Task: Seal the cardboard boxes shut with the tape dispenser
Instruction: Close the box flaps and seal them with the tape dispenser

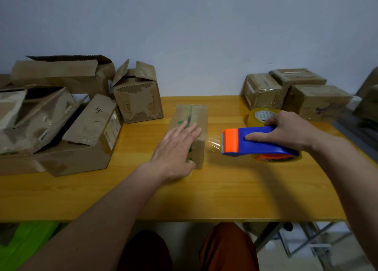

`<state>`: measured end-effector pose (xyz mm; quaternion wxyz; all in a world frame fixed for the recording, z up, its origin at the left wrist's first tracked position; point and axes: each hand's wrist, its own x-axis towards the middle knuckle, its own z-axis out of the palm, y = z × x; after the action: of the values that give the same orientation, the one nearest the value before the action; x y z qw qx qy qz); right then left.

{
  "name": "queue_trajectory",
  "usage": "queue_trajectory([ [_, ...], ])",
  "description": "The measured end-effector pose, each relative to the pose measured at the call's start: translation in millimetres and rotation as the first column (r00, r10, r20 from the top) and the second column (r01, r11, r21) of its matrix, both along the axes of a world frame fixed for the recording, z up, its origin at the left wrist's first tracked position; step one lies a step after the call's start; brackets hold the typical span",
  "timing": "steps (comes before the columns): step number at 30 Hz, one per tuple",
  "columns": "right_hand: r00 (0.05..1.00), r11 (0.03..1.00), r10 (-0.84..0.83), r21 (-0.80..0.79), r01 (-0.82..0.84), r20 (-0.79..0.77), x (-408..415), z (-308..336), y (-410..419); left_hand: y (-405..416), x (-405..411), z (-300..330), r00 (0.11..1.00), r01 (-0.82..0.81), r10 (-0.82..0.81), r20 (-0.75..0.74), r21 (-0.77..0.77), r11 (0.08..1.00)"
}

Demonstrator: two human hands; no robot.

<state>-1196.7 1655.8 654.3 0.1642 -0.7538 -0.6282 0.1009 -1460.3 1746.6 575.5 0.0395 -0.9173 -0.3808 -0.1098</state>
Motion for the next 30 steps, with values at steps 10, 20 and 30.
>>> queue_trajectory([
  [10, 0.883, 0.995, -0.06, -0.039, 0.088, 0.465, -47, 0, 13, -10, 17, -2, 0.985, -0.163, 0.164, -0.046, 0.014, 0.986],
  [20, 0.754, 0.977, -0.213, 0.159, 0.145, 0.621, -83, -16, 50, -19, 29, 2, 0.959, -0.283, 0.282, -0.023, -0.103, 0.954],
  [30, 0.726, 0.928, -0.366, 0.283, 0.241, 0.582, -61, -71, 24, -12, 7, 8, 0.991, -0.121, 0.129, 0.03, -0.194, 0.974],
])
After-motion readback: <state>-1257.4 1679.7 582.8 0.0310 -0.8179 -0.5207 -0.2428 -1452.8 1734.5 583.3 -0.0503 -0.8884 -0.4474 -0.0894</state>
